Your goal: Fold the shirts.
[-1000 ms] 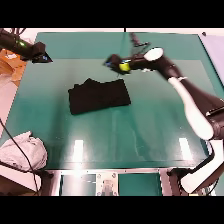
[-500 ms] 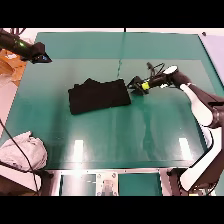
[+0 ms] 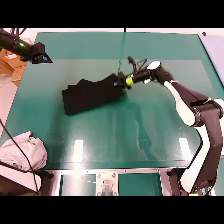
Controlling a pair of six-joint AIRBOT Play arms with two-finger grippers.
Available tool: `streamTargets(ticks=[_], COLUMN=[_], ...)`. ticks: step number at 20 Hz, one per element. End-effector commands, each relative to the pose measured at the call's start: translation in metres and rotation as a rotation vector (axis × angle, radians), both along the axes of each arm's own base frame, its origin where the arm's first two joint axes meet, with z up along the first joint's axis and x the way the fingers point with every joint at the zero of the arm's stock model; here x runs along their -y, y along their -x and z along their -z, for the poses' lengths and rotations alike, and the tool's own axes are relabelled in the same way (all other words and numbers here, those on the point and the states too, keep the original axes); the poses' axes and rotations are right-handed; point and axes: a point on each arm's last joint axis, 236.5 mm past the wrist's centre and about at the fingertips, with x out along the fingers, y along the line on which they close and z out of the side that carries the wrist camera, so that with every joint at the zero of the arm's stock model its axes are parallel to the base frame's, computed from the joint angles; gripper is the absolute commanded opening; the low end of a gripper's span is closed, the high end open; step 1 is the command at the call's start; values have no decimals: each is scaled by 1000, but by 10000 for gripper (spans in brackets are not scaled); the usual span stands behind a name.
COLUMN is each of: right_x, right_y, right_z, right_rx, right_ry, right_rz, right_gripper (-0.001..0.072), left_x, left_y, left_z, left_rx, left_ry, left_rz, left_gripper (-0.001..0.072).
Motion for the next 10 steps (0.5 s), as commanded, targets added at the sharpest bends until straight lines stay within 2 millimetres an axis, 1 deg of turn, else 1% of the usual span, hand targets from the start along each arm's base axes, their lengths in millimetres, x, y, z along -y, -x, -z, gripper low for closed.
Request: streamTargets(ticks=[1,2,3,4,6,8,9,10], right_x=[17,40,66,97,165,235,273,306], right_y=[-22,-30,-36,-39,-41,-36,-31,-26], right_z=[-95,-125,-151,-176,-216,-247,-258,-264], right_rx=[107,150,178,210,252,288,294,297], right_ry=[-80,-90,-98,-99,-95,-83,-75,-65], right_rz=[44,87,138,198,324,457,530,590], right_gripper=[18,19,19,18,18,18,18,18], left_x=[1,1,1,1,1,1,1,1], left_y=[2,2,2,2,2,3,3,3], left_z=[0,0,0,0,0,1,1,1], left_rx=[-7,-8,-7,-7,-7,-10,-12,-12], left_ry=[0,-1,-1,-1,0,0,0,0], left_rz=[6,6,6,6,6,7,8,8], left_gripper=[26,26,26,26,26,26,26,26])
